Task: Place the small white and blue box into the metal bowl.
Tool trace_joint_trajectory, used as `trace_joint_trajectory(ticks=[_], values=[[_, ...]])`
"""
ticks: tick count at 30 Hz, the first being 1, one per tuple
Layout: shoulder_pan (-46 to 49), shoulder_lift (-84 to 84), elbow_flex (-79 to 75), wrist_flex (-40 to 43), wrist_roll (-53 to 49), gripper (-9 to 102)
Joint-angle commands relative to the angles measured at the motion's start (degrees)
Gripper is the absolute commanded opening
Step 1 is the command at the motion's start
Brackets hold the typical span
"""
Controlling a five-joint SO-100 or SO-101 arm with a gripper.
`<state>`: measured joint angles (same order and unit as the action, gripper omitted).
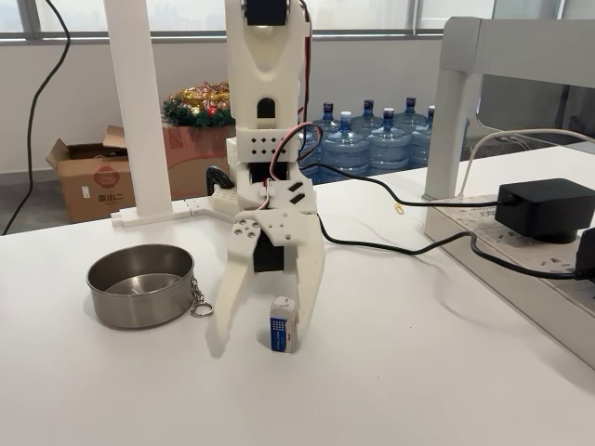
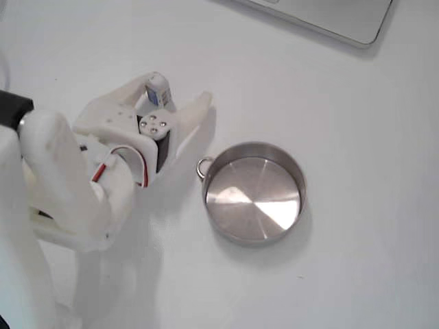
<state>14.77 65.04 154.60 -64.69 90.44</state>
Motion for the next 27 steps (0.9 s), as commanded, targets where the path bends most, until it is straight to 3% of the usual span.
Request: trace_joint_trajectory(ticks=[1, 7, 19, 27], values=[[-0.3, 0.0, -0.4, -0.8, 0.4, 28], [0.2, 0.0, -0.3, -0.8, -0.2, 14], [0.4, 0.0, -0.2, -0.8, -0.3, -1], [0.4, 0.4, -0.1, -0.9, -0.2, -3]])
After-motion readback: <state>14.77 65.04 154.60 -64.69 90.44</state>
